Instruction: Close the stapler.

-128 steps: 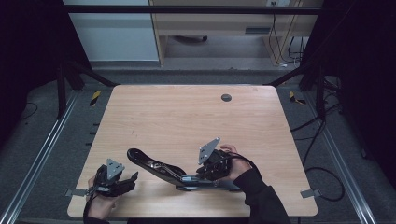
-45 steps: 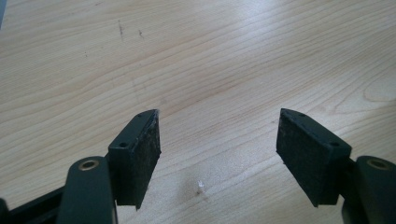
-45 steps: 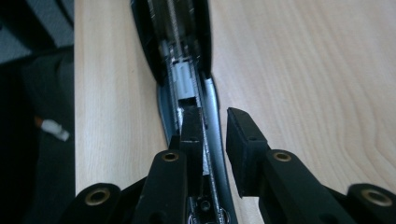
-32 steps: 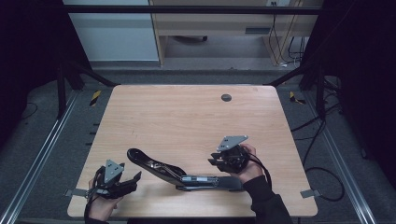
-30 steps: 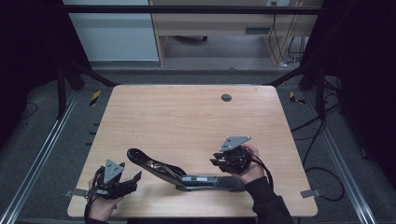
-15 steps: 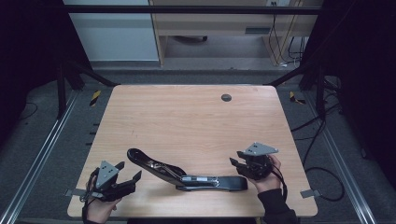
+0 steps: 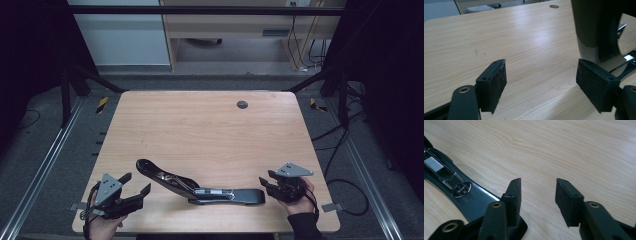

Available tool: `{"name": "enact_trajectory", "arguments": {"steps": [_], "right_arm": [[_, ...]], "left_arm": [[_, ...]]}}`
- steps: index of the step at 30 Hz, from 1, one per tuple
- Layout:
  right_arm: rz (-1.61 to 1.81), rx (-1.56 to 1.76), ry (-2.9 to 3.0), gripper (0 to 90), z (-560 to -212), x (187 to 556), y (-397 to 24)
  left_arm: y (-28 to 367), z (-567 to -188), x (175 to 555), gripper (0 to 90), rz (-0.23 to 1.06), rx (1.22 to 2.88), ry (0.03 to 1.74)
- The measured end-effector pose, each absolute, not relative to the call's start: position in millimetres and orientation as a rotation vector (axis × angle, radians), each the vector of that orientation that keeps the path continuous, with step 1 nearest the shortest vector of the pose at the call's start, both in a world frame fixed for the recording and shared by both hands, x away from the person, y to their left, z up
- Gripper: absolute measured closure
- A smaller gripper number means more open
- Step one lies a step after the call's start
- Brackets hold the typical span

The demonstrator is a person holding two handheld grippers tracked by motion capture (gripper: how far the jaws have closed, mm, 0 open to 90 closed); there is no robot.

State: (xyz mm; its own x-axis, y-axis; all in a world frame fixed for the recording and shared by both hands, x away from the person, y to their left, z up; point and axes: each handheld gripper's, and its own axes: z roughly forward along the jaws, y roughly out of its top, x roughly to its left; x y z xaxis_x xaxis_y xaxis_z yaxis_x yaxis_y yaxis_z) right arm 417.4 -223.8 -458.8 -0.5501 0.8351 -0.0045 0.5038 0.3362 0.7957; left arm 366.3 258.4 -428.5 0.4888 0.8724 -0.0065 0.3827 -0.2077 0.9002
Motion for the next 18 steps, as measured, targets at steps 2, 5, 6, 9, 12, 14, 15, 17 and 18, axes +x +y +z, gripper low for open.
{"name": "enact_trajectory", "arguments": {"steps": [2,5,6,9,12,14,15,17,18], "right_arm": [[1.089,1.196,2.185,55.6,-460,415,-225],[1.099,1.2,2.183,58.1,-461,412,-228],[1.107,1.208,2.187,59.0,-461,412,-229],[1.124,1.22,2.186,60.7,-462,410,-230],[1.127,1.218,2.195,61.9,-462,409,-228],[1.127,1.219,2.197,61.9,-462,408,-228],[1.125,1.208,2.198,62.3,-462,408,-228],[1.126,1.199,2.208,62.3,-463,408,-228],[1.128,1.205,2.213,62.3,-463,407,-228]], "left_arm": [[256,-427,365,23.3,0.65,1.798,1.044],[252,-424,361,23.1,0.652,1.806,1.025],[251,-424,360,23.1,0.653,1.809,1.019],[247,-422,358,23.1,0.648,1.814,1.007],[245,-420,357,23.1,0.647,1.809,0.995],[244,-418,355,23.2,0.645,1.802,0.99],[243,-417,355,23.1,0.647,1.803,0.983],[242,-415,354,23.1,0.648,1.797,0.979],[241,-414,353,23.1,0.647,1.794,0.976]]}}
